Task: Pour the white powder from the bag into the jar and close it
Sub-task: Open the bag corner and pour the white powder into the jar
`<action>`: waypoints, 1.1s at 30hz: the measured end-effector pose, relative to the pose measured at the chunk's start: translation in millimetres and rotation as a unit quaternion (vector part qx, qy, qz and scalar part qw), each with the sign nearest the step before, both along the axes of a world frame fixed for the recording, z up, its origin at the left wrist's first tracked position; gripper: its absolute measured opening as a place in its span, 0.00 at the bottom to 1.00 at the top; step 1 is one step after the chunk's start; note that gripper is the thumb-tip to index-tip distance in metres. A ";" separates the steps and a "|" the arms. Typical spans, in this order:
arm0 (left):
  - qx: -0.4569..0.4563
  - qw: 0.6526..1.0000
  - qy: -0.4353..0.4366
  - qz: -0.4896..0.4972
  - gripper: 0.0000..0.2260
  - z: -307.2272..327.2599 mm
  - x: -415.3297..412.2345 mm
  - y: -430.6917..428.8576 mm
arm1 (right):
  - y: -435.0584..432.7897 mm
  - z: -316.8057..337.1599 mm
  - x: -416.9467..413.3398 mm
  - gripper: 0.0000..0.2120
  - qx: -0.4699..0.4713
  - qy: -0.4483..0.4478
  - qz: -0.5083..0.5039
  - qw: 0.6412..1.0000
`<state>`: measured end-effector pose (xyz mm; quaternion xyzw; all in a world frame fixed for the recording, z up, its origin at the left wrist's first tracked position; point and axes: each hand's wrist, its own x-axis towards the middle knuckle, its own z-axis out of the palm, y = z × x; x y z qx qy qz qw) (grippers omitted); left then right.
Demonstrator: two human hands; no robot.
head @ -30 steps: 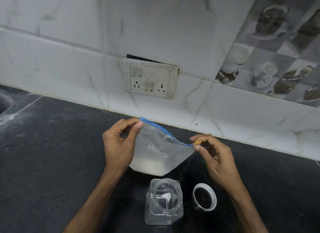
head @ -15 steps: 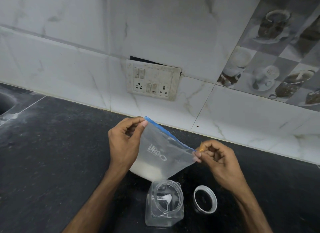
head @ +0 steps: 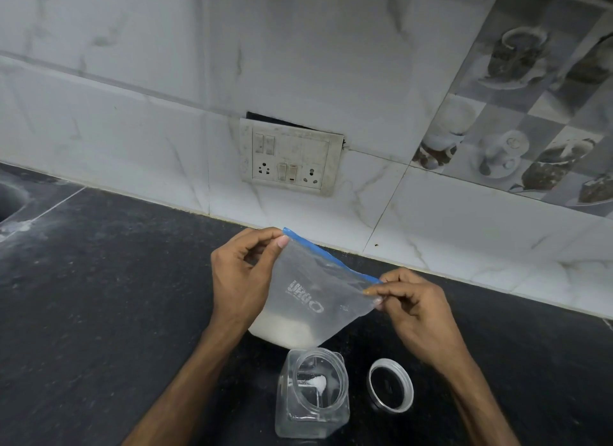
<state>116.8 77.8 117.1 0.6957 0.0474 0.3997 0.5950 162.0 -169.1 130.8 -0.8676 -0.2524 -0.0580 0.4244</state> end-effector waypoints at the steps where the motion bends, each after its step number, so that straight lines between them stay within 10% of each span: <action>1: -0.001 1.000 0.000 0.000 0.06 -0.2 0.4 0.0 | 0.0 1.0 -1.0 0.17 -0.013 0.007 -0.002 1.000; 12: -0.019 0.999 0.023 0.020 0.10 -5.0 1.6 16.3 | 28.6 39.5 6.3 0.03 -0.020 -0.069 -0.032 0.997; 20: 0.283 0.945 0.116 -0.114 0.13 -8.4 9.9 10.2 | 36.1 60.9 10.6 0.04 -0.070 -0.110 -0.025 0.991; 33: 0.443 0.867 0.134 -0.182 0.07 38.3 40.5 -21.4 | -9.4 46.8 -2.0 0.05 -0.052 -0.082 -0.107 0.989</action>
